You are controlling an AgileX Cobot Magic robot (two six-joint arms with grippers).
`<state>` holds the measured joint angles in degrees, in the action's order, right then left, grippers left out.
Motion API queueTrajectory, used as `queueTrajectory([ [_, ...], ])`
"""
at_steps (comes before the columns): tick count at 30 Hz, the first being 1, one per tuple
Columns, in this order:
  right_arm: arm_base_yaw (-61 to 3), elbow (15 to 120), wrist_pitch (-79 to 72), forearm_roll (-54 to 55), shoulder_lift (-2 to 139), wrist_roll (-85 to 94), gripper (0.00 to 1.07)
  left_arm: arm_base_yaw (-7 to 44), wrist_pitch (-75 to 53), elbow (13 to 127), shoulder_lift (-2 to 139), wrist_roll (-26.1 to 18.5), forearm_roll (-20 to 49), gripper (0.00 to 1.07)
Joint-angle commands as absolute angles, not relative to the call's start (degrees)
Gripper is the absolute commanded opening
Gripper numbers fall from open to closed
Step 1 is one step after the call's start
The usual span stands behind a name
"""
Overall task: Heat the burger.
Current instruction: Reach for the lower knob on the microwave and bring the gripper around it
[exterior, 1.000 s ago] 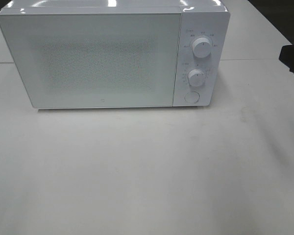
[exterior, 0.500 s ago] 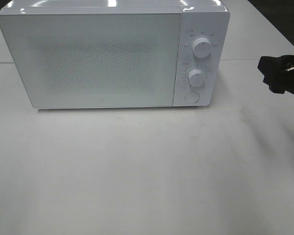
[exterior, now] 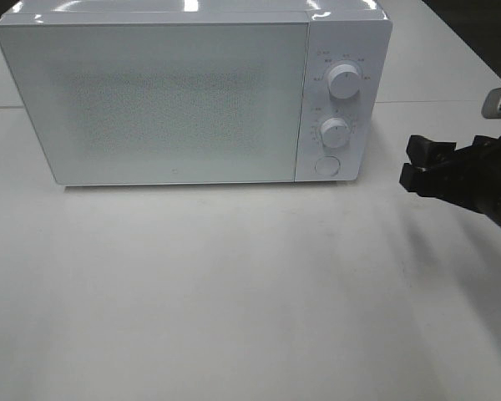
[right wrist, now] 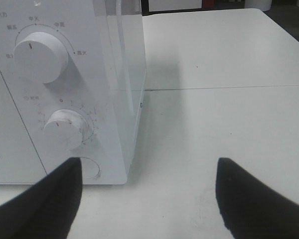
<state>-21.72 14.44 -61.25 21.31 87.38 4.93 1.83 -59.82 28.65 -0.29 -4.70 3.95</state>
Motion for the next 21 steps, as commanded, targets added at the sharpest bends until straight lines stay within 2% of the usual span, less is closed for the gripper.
queueTrajectory([
  [1, -25.04, 14.32, -65.83, 24.98, 89.38, 6.25, 0.72, 1.66, -59.30, 28.53, -1.55, -4.70, 4.58, 1.00],
  [5, -31.80, 14.55, -70.36, 28.93, 93.74, 6.25, 0.72, 1.66, -59.30, 28.53, -1.55, -4.70, 4.58, 1.00],
  [11, -38.16, 17.88, -71.62, 34.26, 98.09, 7.51, 0.72, 1.66, -59.30, 28.53, -1.55, -4.70, 4.58, 1.00],
  [21, -39.99, 22.92, -71.51, 36.04, 101.64, 10.26, 0.72, 1.66, -59.30, 28.53, -1.55, -4.70, 4.58, 1.00],
])
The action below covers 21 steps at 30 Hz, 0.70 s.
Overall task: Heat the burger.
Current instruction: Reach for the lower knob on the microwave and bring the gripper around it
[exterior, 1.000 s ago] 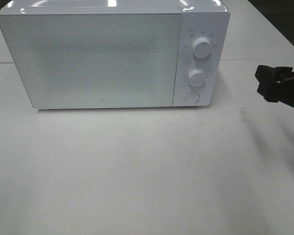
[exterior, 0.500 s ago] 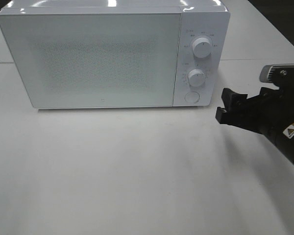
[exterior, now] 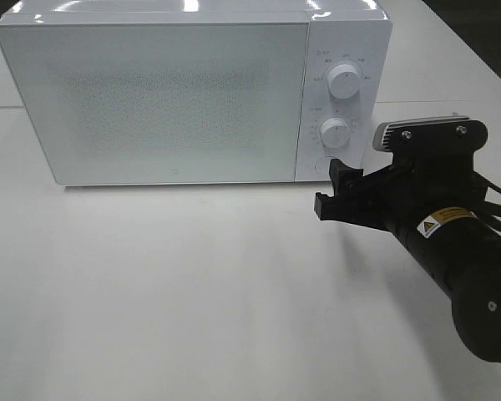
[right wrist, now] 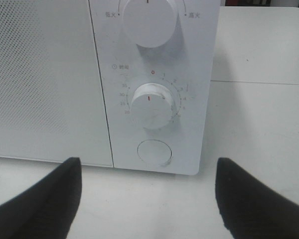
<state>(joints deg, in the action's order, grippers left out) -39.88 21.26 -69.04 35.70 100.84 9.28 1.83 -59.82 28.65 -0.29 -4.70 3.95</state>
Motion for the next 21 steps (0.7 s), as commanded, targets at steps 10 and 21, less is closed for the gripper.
queueTrajectory([
  [10, -39.82, 26.59, -73.34, 36.04, 105.48, 10.26, 0.72, 1.66, -59.30, 28.53, -1.55, -4.70, 4.58, 1.00],
  [21, -39.65, 28.82, -77.52, 36.15, 110.01, 10.26, 0.72, 1.66, -59.30, 28.53, -1.55, -4.70, 4.58, 1.00],
])
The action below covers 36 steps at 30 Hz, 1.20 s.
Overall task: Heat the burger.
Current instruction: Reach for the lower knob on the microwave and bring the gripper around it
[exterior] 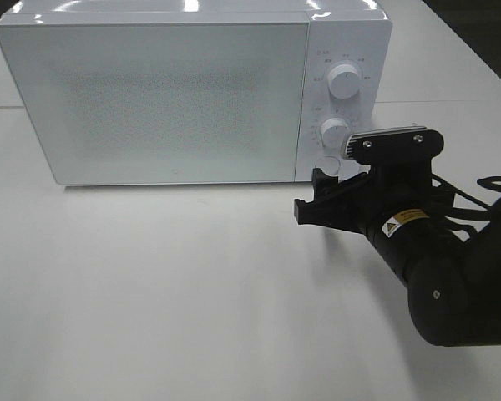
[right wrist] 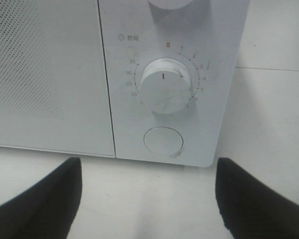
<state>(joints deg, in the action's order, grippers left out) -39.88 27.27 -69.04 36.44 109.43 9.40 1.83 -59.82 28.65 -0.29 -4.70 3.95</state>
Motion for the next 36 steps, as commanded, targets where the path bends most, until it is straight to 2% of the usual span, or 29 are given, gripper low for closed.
queueTrajectory([
  [1, -39.65, 29.34, -77.64, 36.10, 110.18, 10.26, 0.72, 1.66, -59.30, 28.53, -1.55, -4.70, 4.58, 1.00],
  [18, -33.23, 38.45, -75.86, 29.74, 112.76, 11.80, 0.72, 1.66, -59.30, 28.53, -1.55, -4.70, 4.58, 1.00],
  [36, -33.00, 43.14, -77.46, 30.88, 119.35, 12.20, 0.70, 1.66, -59.30, 28.53, -1.55, -4.70, 4.58, 1.00],
])
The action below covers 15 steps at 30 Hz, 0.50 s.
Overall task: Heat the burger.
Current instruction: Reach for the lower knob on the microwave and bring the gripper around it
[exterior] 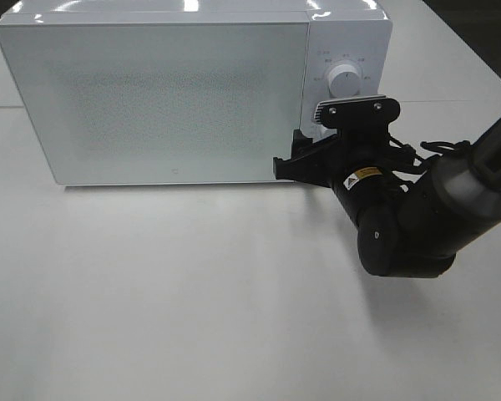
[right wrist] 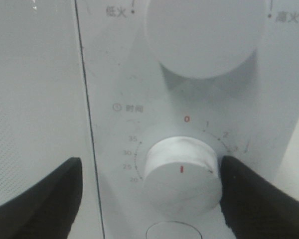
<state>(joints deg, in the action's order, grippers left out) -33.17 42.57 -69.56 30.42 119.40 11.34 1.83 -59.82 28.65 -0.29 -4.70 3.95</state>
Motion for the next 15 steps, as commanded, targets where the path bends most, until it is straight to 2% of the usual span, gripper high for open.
queueTrajectory([
  [1, -33.00, 43.14, -77.46, 30.88, 119.35, 12.20, 0.70, 1.66, -59.30, 28.53, -1.55, -4.70, 4.58, 1.00],
  [6, -33.00, 43.14, -77.64, 31.57, 119.35, 12.20, 0.61, 1.66, -59.30, 28.53, -1.55, -4.70, 4.58, 1.00],
  [8, -33.00, 43.14, -77.75, 31.68, 119.35, 12.20, 0.44, 1.66, -59.30, 28.53, -1.55, -4.70, 4.58, 1.00],
  [9, -33.00, 43.14, -77.75, 31.68, 119.35, 12.20, 0.44, 1.66, -59.30, 28.53, -1.55, -4.70, 4.58, 1.00],
  [10, -33.00, 43.14, -77.75, 31.68, 119.35, 12.78, 0.31, 1.66, -59.30, 28.53, -1.55, -4.70, 4.58, 1.00],
  [11, -33.00, 43.14, -77.75, 31.68, 119.35, 12.78, 0.31, 1.66, -59.30, 28.53, -1.55, -4.70, 4.58, 1.00],
  [12, -33.00, 43.20, -77.75, 31.68, 119.35, 13.58, 0.19, 1.66, -59.30, 28.53, -1.55, -4.70, 4.58, 1.00],
  [13, -33.00, 43.20, -77.75, 31.68, 119.35, 13.81, 0.15, 1.66, -59.30, 28.53, -1.55, -4.70, 4.58, 1.00],
  [14, -33.00, 43.20, -77.75, 31.68, 119.35, 13.81, 0.15, 1.66, -59.30, 28.53, -1.55, -4.70, 4.58, 1.00],
  [15, -33.00, 43.20, -77.81, 31.68, 119.35, 13.98, 0.05, 1.66, -59.30, 28.53, -1.55, -4.70, 4.58, 1.00],
])
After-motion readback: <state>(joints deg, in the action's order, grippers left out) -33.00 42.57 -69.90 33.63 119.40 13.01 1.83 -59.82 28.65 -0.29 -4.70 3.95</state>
